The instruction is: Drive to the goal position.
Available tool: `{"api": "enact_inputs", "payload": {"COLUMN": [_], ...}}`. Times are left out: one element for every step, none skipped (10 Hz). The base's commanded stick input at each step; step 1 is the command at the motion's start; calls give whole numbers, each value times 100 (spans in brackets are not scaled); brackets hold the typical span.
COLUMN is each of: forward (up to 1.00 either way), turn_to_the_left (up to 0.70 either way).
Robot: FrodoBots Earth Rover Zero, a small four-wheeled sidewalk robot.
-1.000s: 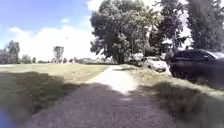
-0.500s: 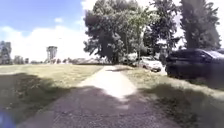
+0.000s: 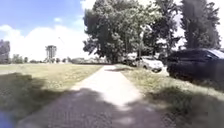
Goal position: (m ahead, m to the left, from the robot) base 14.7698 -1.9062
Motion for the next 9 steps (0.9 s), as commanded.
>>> {"api": "enact_inputs", "payload": {"forward": [70, 70, 70, 70, 70, 70, 70, 70, 70], "turn_to_the_left": [0, 0, 0, 0, 0, 0, 0, 0, 0]}}
